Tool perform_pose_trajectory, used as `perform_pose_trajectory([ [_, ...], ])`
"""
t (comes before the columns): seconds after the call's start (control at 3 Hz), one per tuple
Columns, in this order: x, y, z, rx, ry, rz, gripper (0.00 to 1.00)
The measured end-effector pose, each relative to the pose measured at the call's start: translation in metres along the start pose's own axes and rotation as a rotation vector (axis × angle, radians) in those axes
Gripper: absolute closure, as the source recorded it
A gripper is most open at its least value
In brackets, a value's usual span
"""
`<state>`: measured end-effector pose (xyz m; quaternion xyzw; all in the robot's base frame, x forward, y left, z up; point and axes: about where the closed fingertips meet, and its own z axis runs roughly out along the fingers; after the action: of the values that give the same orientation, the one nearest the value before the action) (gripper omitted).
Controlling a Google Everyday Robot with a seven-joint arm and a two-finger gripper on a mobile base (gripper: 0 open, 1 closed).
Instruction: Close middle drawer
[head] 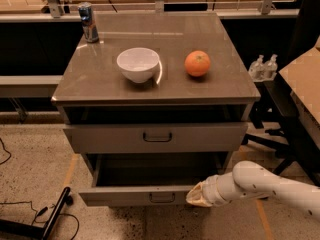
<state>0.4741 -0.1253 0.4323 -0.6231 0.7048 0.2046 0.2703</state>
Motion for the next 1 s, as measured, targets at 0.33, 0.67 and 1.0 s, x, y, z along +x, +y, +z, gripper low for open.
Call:
perform_pose_trajectory([
  [0.33, 0.000, -0.020, 0.004, 0.014, -0.009, -0.003, 1.00],
  [0.67, 0.005, -0.044, -0.004, 0.032, 0.010, 0.004, 1.00],
  [1.0, 0.005, -0.044, -0.004, 0.032, 0.010, 0.004, 1.00],
])
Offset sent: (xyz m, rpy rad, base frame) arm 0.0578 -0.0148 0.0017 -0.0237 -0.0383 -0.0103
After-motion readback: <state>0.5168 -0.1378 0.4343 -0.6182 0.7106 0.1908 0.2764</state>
